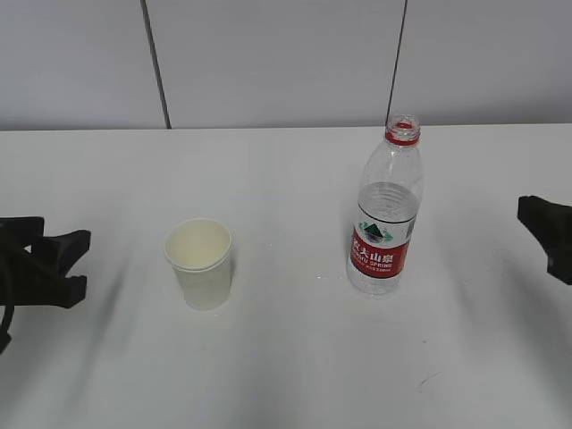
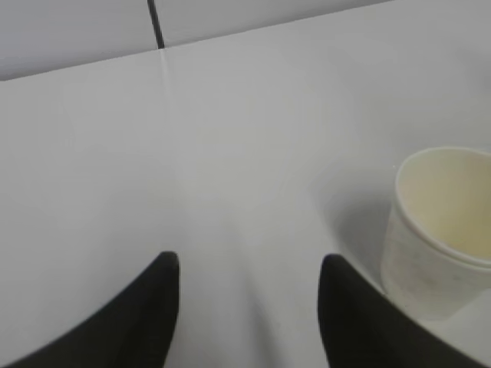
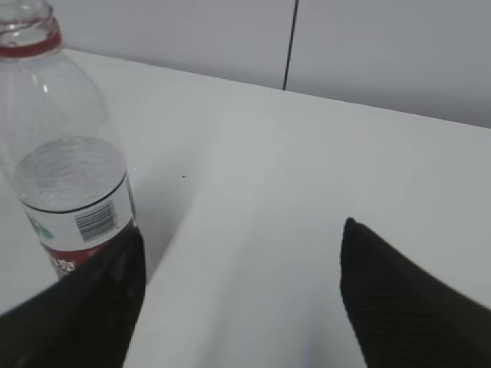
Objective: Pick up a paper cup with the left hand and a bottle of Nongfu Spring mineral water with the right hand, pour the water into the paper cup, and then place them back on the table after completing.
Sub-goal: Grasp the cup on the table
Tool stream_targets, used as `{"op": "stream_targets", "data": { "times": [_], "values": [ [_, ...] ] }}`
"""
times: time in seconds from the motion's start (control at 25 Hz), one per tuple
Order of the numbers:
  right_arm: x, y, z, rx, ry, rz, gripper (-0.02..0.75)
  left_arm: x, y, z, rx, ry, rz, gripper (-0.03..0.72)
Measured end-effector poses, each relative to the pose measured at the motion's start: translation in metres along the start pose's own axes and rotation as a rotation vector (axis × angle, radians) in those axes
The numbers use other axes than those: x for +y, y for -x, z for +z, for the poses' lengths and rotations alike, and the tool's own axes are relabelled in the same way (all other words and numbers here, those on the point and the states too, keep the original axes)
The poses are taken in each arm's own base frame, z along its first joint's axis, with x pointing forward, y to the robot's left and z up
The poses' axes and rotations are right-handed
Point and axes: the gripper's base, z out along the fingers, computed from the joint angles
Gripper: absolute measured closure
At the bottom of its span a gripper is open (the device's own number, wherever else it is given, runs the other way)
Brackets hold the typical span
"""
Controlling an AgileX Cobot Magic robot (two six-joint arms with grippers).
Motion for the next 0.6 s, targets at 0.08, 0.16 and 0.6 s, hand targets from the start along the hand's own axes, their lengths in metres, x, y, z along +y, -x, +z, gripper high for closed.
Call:
{"op": "stream_targets", "data": {
  "times": [0.08,0.16,0.6],
  "values": [
    [0.002,-0.002,0.004,0.003,0.022,-0.036,0.151,0.000,-0.002,0.002,0.013,-0.003,0.004,0.314],
    [0.004,-0.004,0.008,0.006,0.041,-0.063,0.151,-0.001,-0.004,0.003,0.024,-0.007,0.009,0.314],
    [0.013,-0.024,0.035,0.042,0.133,-0.118,0.151,-0.019,-0.031,0.020,0.158,-0.143,0.152,0.314]
  ]
}}
